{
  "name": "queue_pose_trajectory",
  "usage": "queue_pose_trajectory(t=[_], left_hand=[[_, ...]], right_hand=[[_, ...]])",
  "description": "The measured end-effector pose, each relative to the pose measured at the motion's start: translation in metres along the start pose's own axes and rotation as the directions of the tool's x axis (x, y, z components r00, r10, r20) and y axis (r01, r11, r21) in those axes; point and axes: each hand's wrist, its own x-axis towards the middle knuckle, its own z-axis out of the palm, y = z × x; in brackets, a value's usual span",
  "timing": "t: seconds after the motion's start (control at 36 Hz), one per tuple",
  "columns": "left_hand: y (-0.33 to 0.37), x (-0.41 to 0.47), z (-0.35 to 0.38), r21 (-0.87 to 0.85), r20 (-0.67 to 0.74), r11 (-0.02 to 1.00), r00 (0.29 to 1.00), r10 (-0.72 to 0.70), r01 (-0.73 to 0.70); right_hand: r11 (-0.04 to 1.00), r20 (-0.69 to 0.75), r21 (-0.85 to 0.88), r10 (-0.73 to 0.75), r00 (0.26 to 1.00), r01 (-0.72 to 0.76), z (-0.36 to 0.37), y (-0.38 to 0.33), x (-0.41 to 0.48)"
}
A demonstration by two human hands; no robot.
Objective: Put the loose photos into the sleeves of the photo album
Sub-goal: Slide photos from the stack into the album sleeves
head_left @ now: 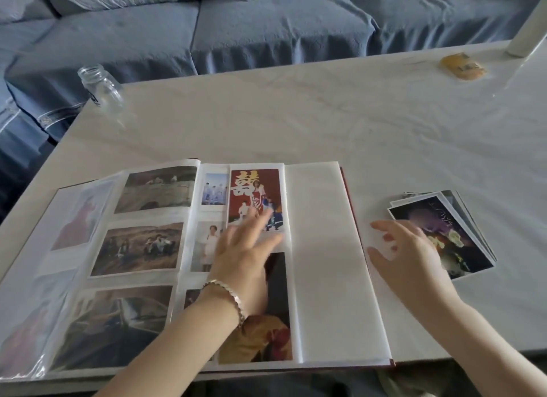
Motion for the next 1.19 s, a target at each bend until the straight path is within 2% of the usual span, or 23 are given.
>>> queue_pose_trajectory(t=[0.03,0.06,0.14,0.22,0.31,0.36,0.5,0.58,0.72,0.81,0.83,0.89,0.94,0.97,1.03,1.06,1.08,1.14,1.19], left_hand=[[0.007,0.003,-0.005,0.015,0.132,0.999,0.99,0.046,-0.048],[0.013,0.007,-0.005,-0.002,0.19,0.997,0.979,0.078,-0.079],[0.015,0.013,0.003,-0.025,0.249,0.999,0.967,0.043,-0.038],[0.019,0.022,0.004,0.013,0.313,1.0,0.95,-0.021,0.018],[0.019,0.025,0.004,0.053,0.27,0.998,0.961,-0.051,0.038],[0.017,0.025,0.006,0.031,0.225,0.999,0.973,-0.049,0.044],[0.011,0.024,0.0,0.071,0.246,0.992,0.965,0.088,-0.108],[0.001,0.019,0.003,0.019,0.184,0.99,0.974,0.135,-0.141],[-0.007,0.017,0.002,-0.016,0.069,0.994,0.992,0.11,-0.109],[0.002,0.021,-0.004,-0.102,0.075,0.995,0.997,0.027,-0.019],[0.003,0.022,-0.004,-0.142,0.084,0.99,0.996,0.006,0.006],[0.008,0.025,-0.006,-0.276,0.117,0.959,0.993,-0.034,0.065],[0.015,0.026,-0.009,-0.485,0.169,0.86,0.982,-0.085,0.159],[0.02,0.026,-0.012,-0.609,0.196,0.766,0.975,-0.105,0.205],[0.03,0.023,-0.017,-0.834,0.257,0.479,0.961,-0.104,0.275],[0.034,0.023,-0.02,-0.899,0.286,0.32,0.954,-0.09,0.3],[0.036,0.022,-0.021,-0.926,0.306,0.205,0.949,-0.079,0.316],[0.043,0.02,-0.025,-0.946,0.297,0.107,0.95,-0.091,0.306],[0.045,0.018,-0.027,-0.949,0.301,0.028,0.933,-0.198,0.313]], right_hand=[[0.998,-0.021,-0.057,-0.001,1.0,-0.001,-0.004,0.003,0.002],[0.994,-0.031,-0.108,0.011,0.999,-0.014,-0.008,0.006,0.004],[0.972,-0.026,-0.229,0.052,0.998,-0.057,-0.018,0.019,0.014],[0.909,0.052,-0.38,0.204,0.978,-0.169,-0.022,0.033,0.023],[0.886,0.084,-0.427,0.239,0.967,-0.181,-0.024,0.042,0.025],[0.889,0.078,-0.433,0.204,0.976,-0.151,-0.027,0.044,0.026],[0.9,0.058,-0.421,0.147,0.987,-0.109,-0.032,0.046,0.027],[0.879,0.061,-0.471,0.111,0.992,-0.07,-0.034,0.045,0.026],[0.88,-0.021,-0.475,0.0,1.0,-0.01,-0.042,0.039,0.024],[0.928,-0.105,-0.369,-0.1,0.989,0.054,-0.046,0.026,0.021],[0.942,-0.153,-0.32,-0.154,0.976,0.098,-0.046,0.019,0.018],[0.936,-0.3,-0.264,-0.309,0.902,0.233,-0.045,0.003,0.013],[0.898,-0.343,-0.246,-0.431,0.835,0.363,-0.04,-0.013,0.008],[0.882,-0.349,-0.227,-0.469,0.812,0.412,-0.035,-0.021,0.006],[0.844,-0.341,-0.173,-0.534,0.773,0.507,-0.023,-0.034,0.003],[0.821,-0.319,-0.144,-0.567,0.76,0.552,-0.016,-0.039,0.001],[0.795,-0.293,-0.115,-0.6,0.744,0.596,-0.008,-0.043,-0.002],[0.747,-0.227,-0.025,-0.652,0.724,0.665,0.006,-0.048,-0.006],[0.738,-0.174,0.07,-0.654,0.736,0.671,0.015,-0.05,-0.008]])
